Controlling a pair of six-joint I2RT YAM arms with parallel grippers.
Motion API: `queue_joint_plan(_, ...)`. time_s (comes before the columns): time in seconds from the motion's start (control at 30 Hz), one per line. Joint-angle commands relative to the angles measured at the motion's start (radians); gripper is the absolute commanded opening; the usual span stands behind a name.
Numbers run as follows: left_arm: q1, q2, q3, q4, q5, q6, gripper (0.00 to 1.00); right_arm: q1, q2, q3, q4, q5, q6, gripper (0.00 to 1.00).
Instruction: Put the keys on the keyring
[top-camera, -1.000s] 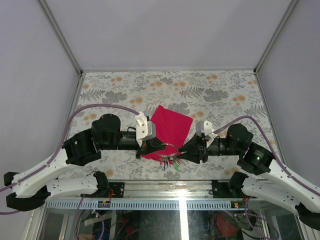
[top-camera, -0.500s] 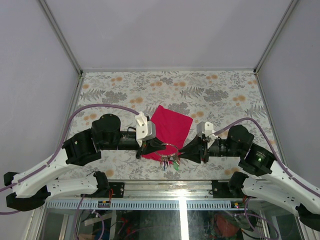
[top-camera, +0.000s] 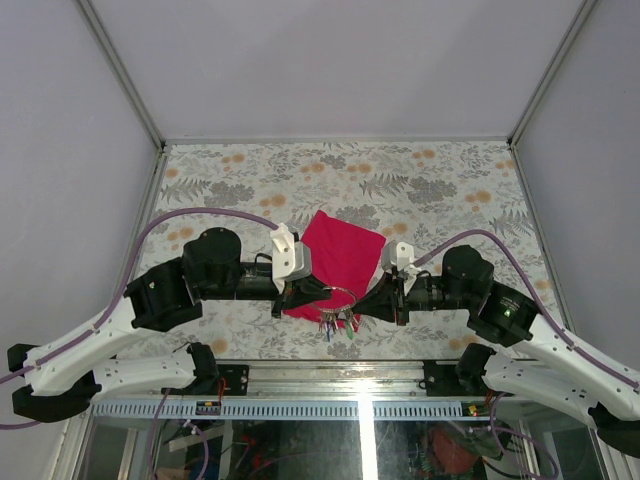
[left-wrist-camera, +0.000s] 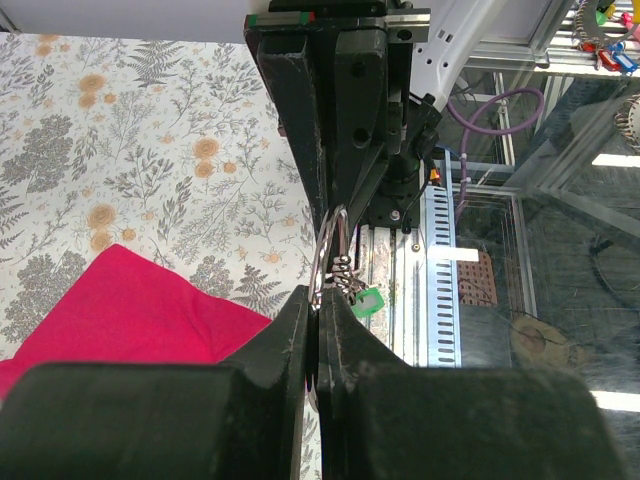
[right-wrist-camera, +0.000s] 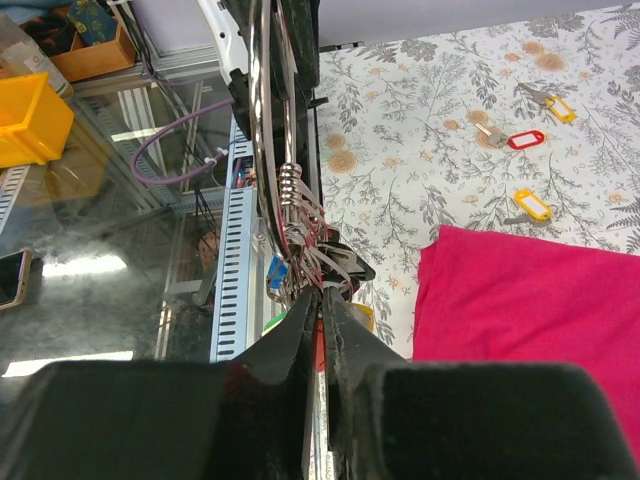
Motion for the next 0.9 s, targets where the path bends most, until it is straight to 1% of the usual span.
queue_joint_plan(0.0,0.004,-0.014,0.024,0.059,0.017,0.006,0.0,0.003,-0.005,0.015,0.045,-0.024,-0.002,0.03)
queue_joint_plan(0.07,0.004,-0.016,0.022,0.06,0.015,0.006,0.0,0.004,-0.011,0.024,0.031,-0.014,-0.008,0.0)
queue_joint_plan(0.47,0.004,-0.02,0.014,0.059,0.015,0.007,0.0,0.004,-0.046,0.1,-0.078,0.046,-0.055,0.0)
queue_joint_plan(0.63,0.003,-0.019,0.01,0.06,0.015,0.007,0.0,0.003,-0.048,0.114,-0.099,0.054,-0.062,0.0)
queue_joint_plan(0.87,0.004,-0.014,0.001,0.058,-0.002,0.007,0.0,0.003,-0.05,0.145,-0.117,0.104,-0.058,0.0)
